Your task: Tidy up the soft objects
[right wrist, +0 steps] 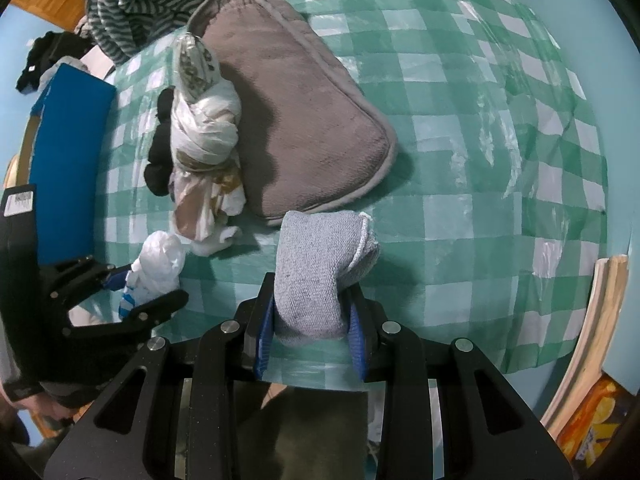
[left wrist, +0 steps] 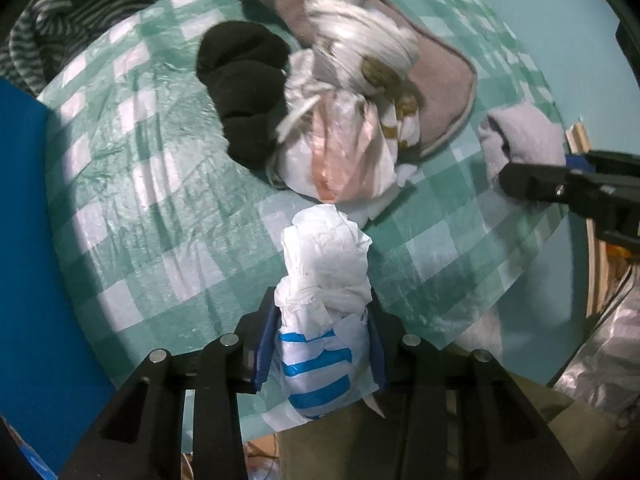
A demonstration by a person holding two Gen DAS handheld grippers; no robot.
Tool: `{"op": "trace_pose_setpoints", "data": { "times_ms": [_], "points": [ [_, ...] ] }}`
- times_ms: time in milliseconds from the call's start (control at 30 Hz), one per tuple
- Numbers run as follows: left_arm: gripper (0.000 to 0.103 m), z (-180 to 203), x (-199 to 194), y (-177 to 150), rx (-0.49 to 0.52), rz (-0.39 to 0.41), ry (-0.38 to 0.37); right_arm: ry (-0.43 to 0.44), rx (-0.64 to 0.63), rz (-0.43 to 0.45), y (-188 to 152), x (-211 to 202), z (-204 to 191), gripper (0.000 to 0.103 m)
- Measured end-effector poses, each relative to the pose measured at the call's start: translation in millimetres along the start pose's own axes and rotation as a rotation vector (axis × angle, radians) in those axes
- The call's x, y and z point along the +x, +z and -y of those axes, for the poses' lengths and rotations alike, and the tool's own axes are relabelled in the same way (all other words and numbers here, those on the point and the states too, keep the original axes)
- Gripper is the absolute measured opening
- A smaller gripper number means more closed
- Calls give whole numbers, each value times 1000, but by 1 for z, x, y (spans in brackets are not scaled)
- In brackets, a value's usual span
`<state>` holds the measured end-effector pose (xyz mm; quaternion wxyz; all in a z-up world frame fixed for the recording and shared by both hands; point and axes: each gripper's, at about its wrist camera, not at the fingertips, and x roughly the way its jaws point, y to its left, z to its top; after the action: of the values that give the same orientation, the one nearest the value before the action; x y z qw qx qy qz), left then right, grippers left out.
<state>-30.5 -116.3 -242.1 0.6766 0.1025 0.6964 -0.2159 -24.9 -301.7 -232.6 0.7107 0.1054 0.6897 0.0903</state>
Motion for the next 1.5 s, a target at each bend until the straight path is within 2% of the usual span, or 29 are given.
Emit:
{"op": "trace_pose_setpoints", "data": {
  "times_ms": [367,567,833,1500],
  "points": [
    [40,-27,-48,4,-45,75,3,-4,-63,42,3,-22,-21,31],
    [40,-18,-76,-5,-76,121,26,-5,-92,69,6,-40,-33,31],
    [40,-12,-94,4,-104,168,51,-4,-132,109,10,-66,-47,31],
    [40,-40,-152,5,-165,262,100,19,-226,183,31,-112,-95,31]
  ]
}}
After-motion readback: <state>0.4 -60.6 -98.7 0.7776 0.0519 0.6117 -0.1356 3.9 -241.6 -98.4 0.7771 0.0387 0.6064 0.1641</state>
